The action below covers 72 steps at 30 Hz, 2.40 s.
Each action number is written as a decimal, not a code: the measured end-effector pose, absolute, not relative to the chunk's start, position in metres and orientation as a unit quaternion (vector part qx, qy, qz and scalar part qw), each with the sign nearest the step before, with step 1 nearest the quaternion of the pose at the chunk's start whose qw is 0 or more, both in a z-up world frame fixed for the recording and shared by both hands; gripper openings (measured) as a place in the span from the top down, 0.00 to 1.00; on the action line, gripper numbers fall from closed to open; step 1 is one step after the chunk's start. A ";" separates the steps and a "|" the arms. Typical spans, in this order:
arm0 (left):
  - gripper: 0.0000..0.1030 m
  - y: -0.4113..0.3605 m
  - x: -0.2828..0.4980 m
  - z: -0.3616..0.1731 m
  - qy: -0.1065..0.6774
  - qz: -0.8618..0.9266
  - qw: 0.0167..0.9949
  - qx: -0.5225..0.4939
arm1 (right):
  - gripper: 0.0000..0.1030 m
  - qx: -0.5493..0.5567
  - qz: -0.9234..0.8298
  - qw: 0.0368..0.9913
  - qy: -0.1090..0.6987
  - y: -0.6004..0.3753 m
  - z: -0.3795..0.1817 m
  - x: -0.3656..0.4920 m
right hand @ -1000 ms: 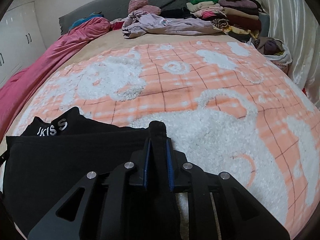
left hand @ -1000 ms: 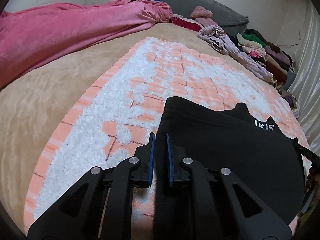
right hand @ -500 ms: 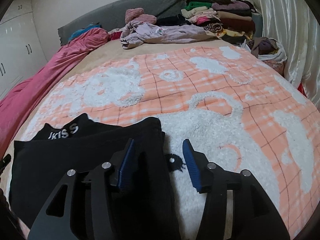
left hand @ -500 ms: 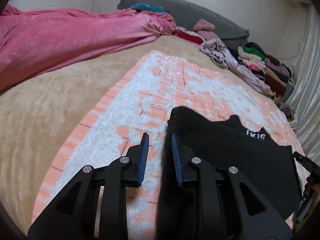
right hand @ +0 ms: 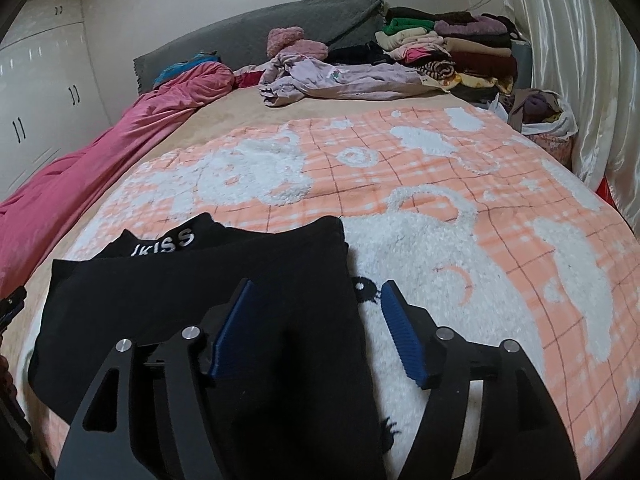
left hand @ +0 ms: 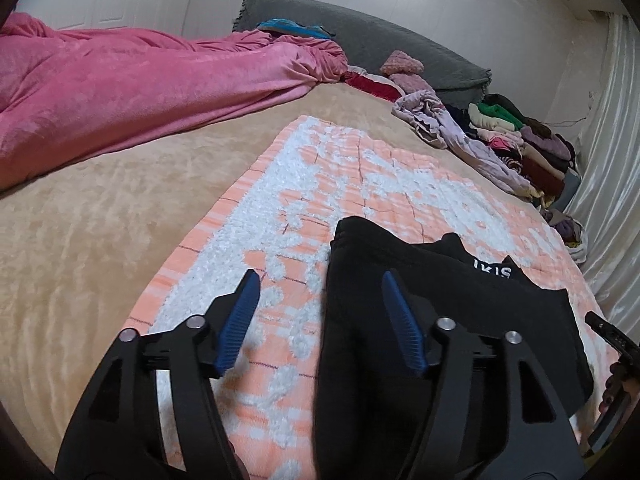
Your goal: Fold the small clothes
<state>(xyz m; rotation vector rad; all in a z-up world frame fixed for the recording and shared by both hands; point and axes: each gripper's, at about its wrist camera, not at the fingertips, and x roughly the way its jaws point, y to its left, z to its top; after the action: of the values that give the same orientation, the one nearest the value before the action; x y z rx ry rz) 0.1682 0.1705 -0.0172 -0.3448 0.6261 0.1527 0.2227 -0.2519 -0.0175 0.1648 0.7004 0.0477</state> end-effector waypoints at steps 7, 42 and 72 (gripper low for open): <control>0.38 0.166 0.160 -0.019 0.312 0.073 0.933 -0.163 | 0.35 0.069 0.030 0.939 0.336 -0.243 -0.016 0.201; 0.30 0.206 0.162 -0.036 0.355 0.087 0.907 -0.211 | 0.23 -0.110 0.267 0.906 0.309 -0.056 -0.019 0.137; 0.40 0.182 0.232 -0.059 0.443 -0.048 0.857 -0.257 | 0.93 -0.245 0.300 0.897 0.213 0.045 -0.042 0.138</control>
<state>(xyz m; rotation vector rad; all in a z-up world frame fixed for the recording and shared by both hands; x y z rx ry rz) 0.2319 0.1822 -0.0586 -0.5402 0.9315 -0.1017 0.1385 0.0447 -0.0424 -0.5076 0.4407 0.6215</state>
